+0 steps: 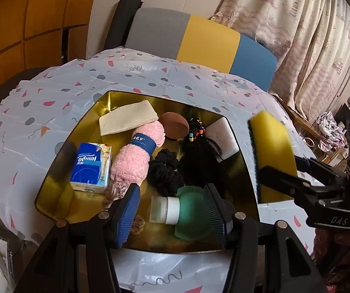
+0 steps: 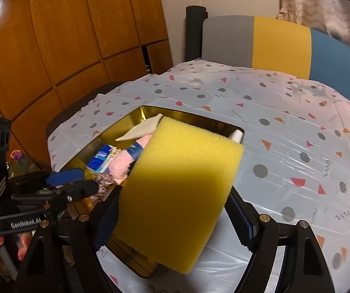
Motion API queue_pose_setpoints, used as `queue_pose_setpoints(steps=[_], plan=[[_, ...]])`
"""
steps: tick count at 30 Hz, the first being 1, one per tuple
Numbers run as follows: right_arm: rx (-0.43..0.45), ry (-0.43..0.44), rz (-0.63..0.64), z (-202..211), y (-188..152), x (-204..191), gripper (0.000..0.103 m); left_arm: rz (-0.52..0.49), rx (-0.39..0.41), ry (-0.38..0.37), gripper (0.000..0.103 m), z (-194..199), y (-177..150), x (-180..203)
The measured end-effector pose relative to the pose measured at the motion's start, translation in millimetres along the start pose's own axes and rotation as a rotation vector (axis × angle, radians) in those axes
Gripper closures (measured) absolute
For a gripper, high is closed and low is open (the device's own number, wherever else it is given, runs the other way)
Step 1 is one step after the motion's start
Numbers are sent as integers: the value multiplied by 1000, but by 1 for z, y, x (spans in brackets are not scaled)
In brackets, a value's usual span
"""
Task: Organize soft objects
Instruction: 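Carry the yellow sponge into the gold tray and open the right gripper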
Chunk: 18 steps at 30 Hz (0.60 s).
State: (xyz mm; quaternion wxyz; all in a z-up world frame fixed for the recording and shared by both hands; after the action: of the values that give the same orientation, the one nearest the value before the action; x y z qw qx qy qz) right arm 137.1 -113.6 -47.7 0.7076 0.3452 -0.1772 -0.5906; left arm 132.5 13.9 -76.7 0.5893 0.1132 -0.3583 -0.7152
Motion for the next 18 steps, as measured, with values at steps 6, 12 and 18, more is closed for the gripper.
queue_pose_setpoints(steps=[6,12,18], plan=[[-11,17,8,-8,4,-17,21,4,-13,20,48,6,-5,-7],[-32,20,4,-20,6,-25,21,19,9,189,48,18,-2,-28],[-73,4,1,-38,11,-25,21,55,6,261,48,26,-3,-49]])
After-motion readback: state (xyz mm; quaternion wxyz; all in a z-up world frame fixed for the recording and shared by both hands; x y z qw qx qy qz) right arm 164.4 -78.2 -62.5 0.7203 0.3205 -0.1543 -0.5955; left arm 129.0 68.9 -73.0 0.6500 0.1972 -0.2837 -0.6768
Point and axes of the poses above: each gripper's, at about its wrist camera, not at the fingertips, and z roughly against the way its jaws point, x to its right, y to its top, the point moved 9 cm from there along -z, roughly the way its jaws point, and after that the axes turned 1 degree about -x, right-handed, at the moved point
